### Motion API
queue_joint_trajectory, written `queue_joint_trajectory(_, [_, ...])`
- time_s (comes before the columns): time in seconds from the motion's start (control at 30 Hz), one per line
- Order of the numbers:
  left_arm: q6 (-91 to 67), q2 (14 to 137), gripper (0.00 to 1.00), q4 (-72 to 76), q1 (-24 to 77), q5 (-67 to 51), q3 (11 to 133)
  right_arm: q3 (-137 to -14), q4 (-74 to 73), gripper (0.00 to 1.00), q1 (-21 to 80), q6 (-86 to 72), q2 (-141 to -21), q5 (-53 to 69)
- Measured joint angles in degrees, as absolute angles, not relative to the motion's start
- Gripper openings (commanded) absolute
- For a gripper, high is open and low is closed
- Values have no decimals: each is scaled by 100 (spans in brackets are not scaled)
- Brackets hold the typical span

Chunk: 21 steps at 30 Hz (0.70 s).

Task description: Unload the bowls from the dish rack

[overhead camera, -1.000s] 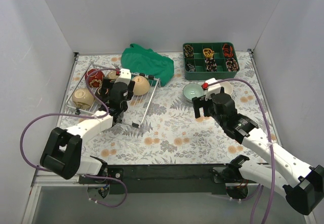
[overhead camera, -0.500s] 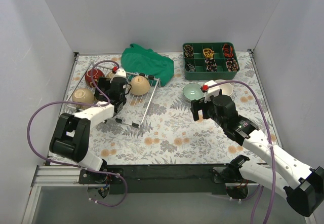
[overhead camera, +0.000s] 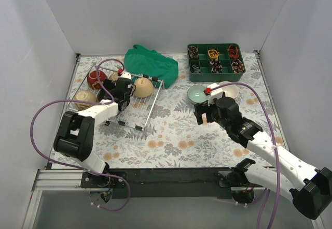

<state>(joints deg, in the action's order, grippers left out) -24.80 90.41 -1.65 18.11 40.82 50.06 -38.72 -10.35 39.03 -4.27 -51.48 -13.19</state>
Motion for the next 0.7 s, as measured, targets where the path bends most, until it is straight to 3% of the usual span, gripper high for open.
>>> queue_joint_trajectory(0.7, [-1938, 9577, 98, -405, 1881, 4165, 5354, -3852, -1009, 98, 3903, -425, -5310, -1114])
